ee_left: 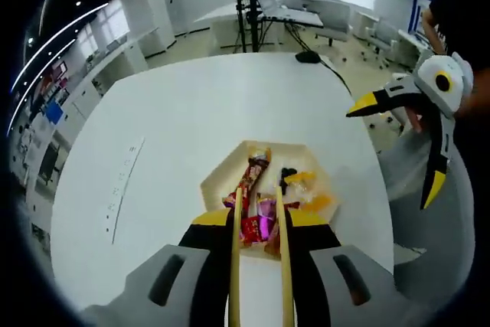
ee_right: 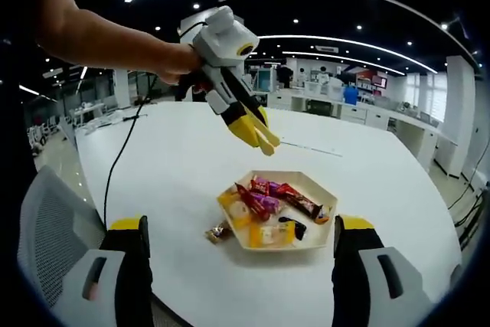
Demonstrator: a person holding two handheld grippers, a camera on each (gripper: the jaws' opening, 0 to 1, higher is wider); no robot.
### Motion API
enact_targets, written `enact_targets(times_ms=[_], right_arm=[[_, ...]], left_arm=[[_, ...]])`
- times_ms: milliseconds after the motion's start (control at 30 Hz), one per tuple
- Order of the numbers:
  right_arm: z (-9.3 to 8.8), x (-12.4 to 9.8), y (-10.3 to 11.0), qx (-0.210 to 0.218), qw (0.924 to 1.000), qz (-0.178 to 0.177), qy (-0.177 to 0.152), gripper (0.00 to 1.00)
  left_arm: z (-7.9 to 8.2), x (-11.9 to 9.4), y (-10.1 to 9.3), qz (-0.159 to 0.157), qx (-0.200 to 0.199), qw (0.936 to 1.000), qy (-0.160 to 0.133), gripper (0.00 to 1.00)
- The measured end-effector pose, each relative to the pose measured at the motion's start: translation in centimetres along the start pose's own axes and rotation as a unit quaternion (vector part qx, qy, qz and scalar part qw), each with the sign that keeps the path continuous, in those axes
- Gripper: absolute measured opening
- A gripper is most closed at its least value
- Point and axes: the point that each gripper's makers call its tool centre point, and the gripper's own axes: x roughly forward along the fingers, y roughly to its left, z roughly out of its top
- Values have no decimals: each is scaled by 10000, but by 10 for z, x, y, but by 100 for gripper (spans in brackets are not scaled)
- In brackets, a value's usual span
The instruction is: Place the target food into the container with the food tongs after gripping and lifting it, then release it inside without dropping or visibly crushing the food.
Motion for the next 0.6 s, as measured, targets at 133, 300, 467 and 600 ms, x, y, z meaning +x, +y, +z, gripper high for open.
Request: enact_targets(times_ms=[133,300,467,600], right_arm=[[-1,1,1,-29,10000,19,30,98],[-2,1,2,-63,10000,43,54,98],[-2,1,1,-146,9999,12,67,99],[-3,2,4,-215,9997,64,114,99]], left_arm=[[-15,-9,-3,92,-184,9998,-19,23],[-32,-19,-13,216,-398,9989,-90,23],[-48,-23,-29,313,-543,9980,-110,23],[-57,-24,-42,395,-634,9971,-127,23]])
